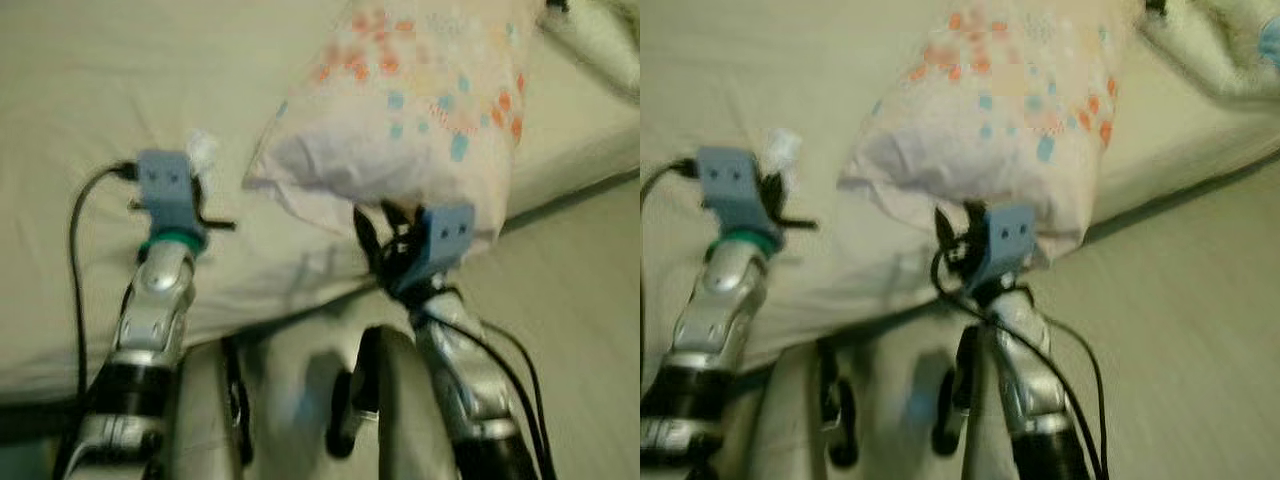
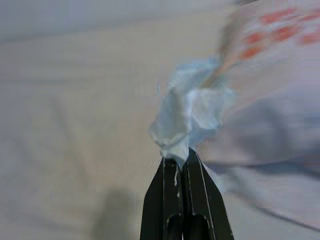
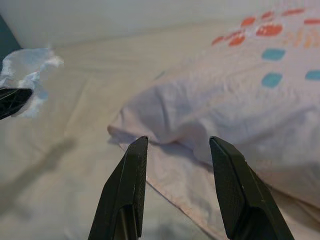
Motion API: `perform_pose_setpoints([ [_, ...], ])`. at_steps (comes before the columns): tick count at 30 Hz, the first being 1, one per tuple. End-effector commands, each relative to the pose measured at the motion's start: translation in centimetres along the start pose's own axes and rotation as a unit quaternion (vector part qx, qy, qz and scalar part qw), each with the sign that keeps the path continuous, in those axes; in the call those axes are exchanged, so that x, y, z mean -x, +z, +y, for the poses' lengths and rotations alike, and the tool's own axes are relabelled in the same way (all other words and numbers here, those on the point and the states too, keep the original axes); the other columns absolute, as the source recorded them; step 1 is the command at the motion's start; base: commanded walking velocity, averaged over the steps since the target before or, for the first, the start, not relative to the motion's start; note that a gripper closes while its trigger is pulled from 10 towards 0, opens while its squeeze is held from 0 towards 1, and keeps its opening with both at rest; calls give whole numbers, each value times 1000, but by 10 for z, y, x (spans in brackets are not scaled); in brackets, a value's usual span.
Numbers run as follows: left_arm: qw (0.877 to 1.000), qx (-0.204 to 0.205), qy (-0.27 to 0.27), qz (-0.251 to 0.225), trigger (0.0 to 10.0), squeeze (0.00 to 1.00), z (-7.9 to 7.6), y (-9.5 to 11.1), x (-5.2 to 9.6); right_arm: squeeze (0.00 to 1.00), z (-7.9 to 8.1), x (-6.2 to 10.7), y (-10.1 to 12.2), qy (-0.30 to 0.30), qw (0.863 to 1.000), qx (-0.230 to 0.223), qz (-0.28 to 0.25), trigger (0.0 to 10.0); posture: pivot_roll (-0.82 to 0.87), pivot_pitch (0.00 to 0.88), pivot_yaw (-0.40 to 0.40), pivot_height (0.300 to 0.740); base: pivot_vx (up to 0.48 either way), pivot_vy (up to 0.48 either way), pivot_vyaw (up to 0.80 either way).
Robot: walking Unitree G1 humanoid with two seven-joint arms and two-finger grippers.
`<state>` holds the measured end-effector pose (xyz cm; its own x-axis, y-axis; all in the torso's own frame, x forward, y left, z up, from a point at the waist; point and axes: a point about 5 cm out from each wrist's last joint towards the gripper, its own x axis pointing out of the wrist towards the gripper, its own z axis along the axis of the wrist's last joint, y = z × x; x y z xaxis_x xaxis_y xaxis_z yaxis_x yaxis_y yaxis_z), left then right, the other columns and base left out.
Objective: Clean up the room
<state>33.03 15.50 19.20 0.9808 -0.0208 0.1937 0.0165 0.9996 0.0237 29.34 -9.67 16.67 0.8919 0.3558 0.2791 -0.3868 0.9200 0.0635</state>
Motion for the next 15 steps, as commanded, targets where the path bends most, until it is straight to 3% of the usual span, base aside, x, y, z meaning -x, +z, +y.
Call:
perform_pose_setpoints([
  [1, 999, 15, -30, -13, 10000, 0, -15, 9, 8, 0, -4, 5, -6, -15, 1000, -9, 5, 10000, -54, 122, 11, 595, 0, 0, 0],
  [4, 998, 10, -52, -38, 10000, 0, -26, 20, 6, 0, -4, 4, -4, -17, 1000, -9, -1, 10000, -60, 111, 8, 595, 0, 0, 0],
  [6, 998, 17, -52, -43, 10000, 0, -25, 28, 3, 0, -10, 1, -3, -32, 999, 12, -3, 10000, -65, 102, 2, 599, 0, 0, 0],
  [15, 998, 19, -44, -52, 10000, 0, -21, 47, 0, 0, -20, -4, 0, -37, 999, 25, -5, 10000, -55, 88, -12, 646, 0, 0, 0],
])
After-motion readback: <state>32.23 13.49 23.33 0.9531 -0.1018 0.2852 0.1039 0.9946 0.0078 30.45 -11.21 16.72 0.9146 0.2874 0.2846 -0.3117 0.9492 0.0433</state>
